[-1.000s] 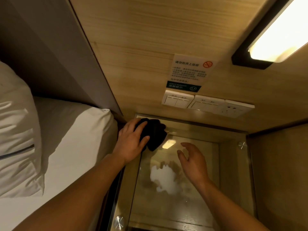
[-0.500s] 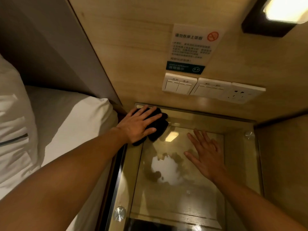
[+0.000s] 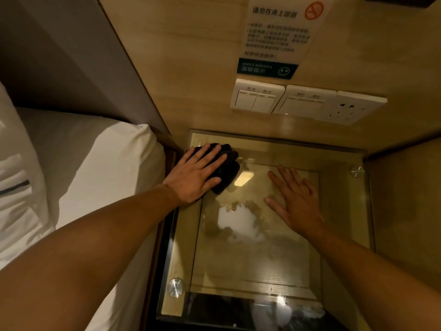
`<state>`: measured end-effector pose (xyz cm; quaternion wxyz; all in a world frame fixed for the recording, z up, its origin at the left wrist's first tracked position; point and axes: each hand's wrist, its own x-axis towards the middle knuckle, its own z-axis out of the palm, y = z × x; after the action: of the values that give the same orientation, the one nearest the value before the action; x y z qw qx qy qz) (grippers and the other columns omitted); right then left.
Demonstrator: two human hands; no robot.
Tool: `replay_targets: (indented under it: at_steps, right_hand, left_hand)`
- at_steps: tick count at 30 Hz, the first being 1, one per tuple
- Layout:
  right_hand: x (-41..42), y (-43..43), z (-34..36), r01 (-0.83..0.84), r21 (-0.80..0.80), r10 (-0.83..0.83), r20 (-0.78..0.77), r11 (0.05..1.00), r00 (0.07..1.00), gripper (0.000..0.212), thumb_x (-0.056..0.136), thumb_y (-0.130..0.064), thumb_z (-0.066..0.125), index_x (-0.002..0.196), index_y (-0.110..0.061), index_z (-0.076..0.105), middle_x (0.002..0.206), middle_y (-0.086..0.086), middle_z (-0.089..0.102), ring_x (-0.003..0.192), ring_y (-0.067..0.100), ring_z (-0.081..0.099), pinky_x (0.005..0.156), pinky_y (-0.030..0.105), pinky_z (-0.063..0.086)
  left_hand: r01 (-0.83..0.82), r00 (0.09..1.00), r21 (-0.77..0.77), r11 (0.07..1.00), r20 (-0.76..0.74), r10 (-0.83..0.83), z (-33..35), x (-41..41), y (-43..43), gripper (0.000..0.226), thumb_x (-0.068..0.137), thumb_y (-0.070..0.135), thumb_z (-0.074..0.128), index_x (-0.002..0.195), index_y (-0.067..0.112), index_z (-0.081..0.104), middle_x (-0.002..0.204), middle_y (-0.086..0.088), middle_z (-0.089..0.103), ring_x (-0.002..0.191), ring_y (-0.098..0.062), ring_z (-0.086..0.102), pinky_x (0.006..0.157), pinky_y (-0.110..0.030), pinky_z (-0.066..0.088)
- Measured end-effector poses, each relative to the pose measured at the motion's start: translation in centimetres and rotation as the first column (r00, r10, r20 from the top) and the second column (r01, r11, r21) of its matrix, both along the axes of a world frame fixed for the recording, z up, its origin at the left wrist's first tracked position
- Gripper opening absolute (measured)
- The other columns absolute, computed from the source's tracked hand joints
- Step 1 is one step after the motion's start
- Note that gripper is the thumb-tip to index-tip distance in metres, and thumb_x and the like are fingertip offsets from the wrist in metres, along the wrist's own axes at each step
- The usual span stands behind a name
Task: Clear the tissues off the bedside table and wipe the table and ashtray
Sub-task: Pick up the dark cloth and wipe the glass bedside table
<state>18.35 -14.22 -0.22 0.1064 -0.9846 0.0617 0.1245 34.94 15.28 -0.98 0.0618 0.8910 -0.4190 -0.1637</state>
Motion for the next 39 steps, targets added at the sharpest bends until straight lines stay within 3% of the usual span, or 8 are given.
replay_targets:
  at_steps: [9, 27, 32, 35, 39]
  right_hand:
    - [0.1, 0.0, 0.1, 0.012, 0.023, -0.012, -0.021, 1.0, 1.0, 0.074, 0.094, -0.074, 0.027, 0.16, -0.043, 0.014, 0.171, -0.016, 0.003, 0.156, 0.008, -0.004, 0.122, 0.041, 0.008]
    - [-0.1, 0.0, -0.1, 0.017, 0.042, -0.017, -0.012, 0.999, 1.0, 0.072, 0.095, -0.074, 0.031, 0.159, -0.045, 0.017, 0.172, -0.01, 0.008, 0.158, 0.012, -0.001, 0.123, 0.045, 0.008]
    - [-1.2, 0.3, 1.5, 0.053, 0.199, -0.06, 0.029, 0.979, 0.998, 0.077, 0.093, -0.075, 0.028, 0.161, -0.042, 0.015, 0.172, -0.009, 0.007, 0.158, 0.01, -0.004, 0.122, 0.039, 0.001]
    - [-4.9, 1.6, 2.6, 0.016, 0.188, -0.027, 0.061, 0.982, 0.998, 0.083, 0.092, -0.076, 0.035, 0.162, -0.038, 0.011, 0.172, -0.009, 0.001, 0.158, 0.011, -0.007, 0.121, 0.037, -0.003]
    - [-11.4, 3.9, 3.1, 0.017, 0.139, -0.011, -0.04, 0.99, 0.999, 0.106, 0.081, -0.088, 0.038, 0.162, -0.034, -0.004, 0.169, -0.011, -0.017, 0.156, 0.011, -0.018, 0.123, 0.04, -0.007]
  left_hand:
    - [0.035, 0.999, -0.018, 0.999, 0.008, -0.035, 0.0, -2.6, 1.4, 0.066, 0.105, 0.06, 0.016, 0.164, 0.034, -0.001, 0.172, 0.007, -0.004, 0.16, -0.02, -0.007, 0.129, -0.045, 0.0]
    - [-0.065, 0.998, 0.021, 0.998, -0.007, 0.065, 0.1, -12.6, 4.7, 0.066, 0.105, 0.06, 0.013, 0.164, 0.032, 0.001, 0.173, 0.005, -0.001, 0.16, -0.02, -0.007, 0.129, -0.045, 0.0]
    - [-0.087, 0.996, 0.018, 0.996, 0.015, 0.087, -0.3, -14.9, 5.5, 0.065, 0.105, 0.06, 0.012, 0.163, 0.033, 0.0, 0.173, 0.004, 0.003, 0.16, -0.02, -0.004, 0.129, -0.047, 0.005]
    - [-0.1, 0.995, 0.019, 0.995, 0.023, 0.099, -0.3, -16.2, 6.0, 0.065, 0.106, 0.06, 0.015, 0.164, 0.033, 0.001, 0.173, 0.004, 0.004, 0.16, -0.02, -0.003, 0.129, -0.048, 0.007]
    - [-0.111, 0.993, 0.032, 0.993, 0.033, 0.11, -0.5, -18.0, 6.5, 0.066, 0.106, 0.058, 0.021, 0.164, 0.031, 0.006, 0.173, 0.002, 0.006, 0.16, -0.022, 0.0, 0.128, -0.049, 0.009]
